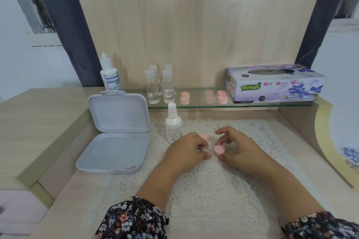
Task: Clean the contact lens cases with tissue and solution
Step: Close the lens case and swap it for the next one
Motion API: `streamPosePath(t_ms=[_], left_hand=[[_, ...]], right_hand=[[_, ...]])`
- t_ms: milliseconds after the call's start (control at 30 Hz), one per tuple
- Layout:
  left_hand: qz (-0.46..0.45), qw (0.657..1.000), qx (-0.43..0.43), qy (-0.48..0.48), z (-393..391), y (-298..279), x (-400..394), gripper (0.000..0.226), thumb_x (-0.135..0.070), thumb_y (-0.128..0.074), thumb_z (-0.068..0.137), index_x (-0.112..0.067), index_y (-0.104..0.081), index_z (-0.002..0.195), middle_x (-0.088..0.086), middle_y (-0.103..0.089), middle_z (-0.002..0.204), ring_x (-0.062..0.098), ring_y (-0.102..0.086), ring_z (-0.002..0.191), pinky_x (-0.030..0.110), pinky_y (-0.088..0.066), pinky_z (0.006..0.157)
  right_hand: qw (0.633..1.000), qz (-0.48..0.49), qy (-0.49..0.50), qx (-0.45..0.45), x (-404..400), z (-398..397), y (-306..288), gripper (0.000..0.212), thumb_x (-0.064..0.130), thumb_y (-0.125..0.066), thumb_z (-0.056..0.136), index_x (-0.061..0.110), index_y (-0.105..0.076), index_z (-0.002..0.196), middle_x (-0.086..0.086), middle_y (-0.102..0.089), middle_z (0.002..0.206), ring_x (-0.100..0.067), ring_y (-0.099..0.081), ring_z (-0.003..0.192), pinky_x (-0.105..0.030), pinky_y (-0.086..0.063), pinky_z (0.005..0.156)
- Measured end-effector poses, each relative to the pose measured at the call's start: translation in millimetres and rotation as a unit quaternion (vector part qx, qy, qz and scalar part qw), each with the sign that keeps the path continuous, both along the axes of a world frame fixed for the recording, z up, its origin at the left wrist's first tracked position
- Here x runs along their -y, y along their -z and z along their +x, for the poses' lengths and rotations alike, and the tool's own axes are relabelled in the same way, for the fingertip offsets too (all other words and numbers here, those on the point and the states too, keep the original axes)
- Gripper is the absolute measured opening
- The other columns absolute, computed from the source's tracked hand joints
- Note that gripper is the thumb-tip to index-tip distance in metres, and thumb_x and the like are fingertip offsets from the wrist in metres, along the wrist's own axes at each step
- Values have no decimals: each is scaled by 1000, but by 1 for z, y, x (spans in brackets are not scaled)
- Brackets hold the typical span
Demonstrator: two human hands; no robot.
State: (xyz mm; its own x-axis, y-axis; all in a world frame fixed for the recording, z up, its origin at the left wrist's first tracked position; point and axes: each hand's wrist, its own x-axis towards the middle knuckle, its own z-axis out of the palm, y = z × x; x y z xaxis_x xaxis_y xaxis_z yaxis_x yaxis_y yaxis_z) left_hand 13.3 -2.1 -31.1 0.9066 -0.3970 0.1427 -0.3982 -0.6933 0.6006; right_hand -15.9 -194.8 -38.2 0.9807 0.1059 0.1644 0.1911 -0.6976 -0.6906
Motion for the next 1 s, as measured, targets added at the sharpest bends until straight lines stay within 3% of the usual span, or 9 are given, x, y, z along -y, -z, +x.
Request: streamPosePath(t_ms=[133,267,400,533,600,667,767,900,1000], left_hand=[[7,1000,4,2,0,-1,0,29,-34,-72,81,-25,-68,109,-13,-55,97,8,-55,91,31,-48,83],[7,1000,3,5,1,-1,0,29,-34,-71,82,-24,-68,110,-13,-55,97,8,-56,91,31,-48,83],[3,1000,1,2,1,0,0,29,-34,-71,82,-25,-68,109,-14,-55,96,6,-55,90,27,-46,79],[2,1000,3,2,2,0,0,29,-34,-72,82,-25,-68,109,-15,-54,95,6,-54,89,25,-46,79],[2,1000,2,3,1,0,0,30,-33,-72,81,-24,-68,110,-14,-55,96,6,-55,90,27,-47,81],[4,1000,4,4,1,-1,0,30,-34,-72,81,-25,-68,110,-12,-56,98,8,-56,92,31,-48,83],[2,1000,1,3,0,-1,0,30,-33,-71,81,-25,-68,110,-11,-57,99,8,-56,92,31,-49,83],[1,1000,-1,3,0,-1,0,29,-33,-71,82,-25,-68,109,-11,-56,98,8,-56,91,31,-48,83],[4,1000,-2,2,-1,-2,0,29,-33,-71,82,-25,-68,109,-12,-55,97,8,-56,91,31,-49,83]], right_hand=[[999,-23,23,0,0,0,-3,65,50,-76,68,50,-42,124,25,-54,108,-7,-45,111,-38,-38,99],[999,-32,32,5,-3,0,-2,55,45,-75,74,48,-43,119,22,-58,95,-7,-46,105,-36,-40,94],[1000,1,12,0,-2,-2,-2,48,35,-69,79,53,-44,116,29,-61,96,-4,-50,109,-43,-41,99],[1000,-22,-2,-14,-4,-6,-7,72,48,-71,66,60,-33,126,29,-51,117,-10,-44,120,-43,-35,105],[999,-27,18,-8,-4,-5,-9,76,52,-76,67,51,-36,131,23,-51,114,-7,-44,114,-39,-35,103],[999,-38,30,-1,-6,-6,-12,70,47,-77,72,42,-40,131,24,-53,104,-2,-44,106,-36,-34,101],[999,-38,31,1,-6,-6,-12,58,41,-74,78,43,-42,126,24,-57,95,7,-43,102,-37,-36,102],[1000,-11,11,6,-5,-5,-9,48,37,-70,81,50,-44,119,29,-61,94,-3,-48,109,-42,-38,102],[1000,25,1,15,-5,-6,-8,45,30,-71,81,47,-49,117,29,-61,99,-5,-50,112,-35,-38,99]])
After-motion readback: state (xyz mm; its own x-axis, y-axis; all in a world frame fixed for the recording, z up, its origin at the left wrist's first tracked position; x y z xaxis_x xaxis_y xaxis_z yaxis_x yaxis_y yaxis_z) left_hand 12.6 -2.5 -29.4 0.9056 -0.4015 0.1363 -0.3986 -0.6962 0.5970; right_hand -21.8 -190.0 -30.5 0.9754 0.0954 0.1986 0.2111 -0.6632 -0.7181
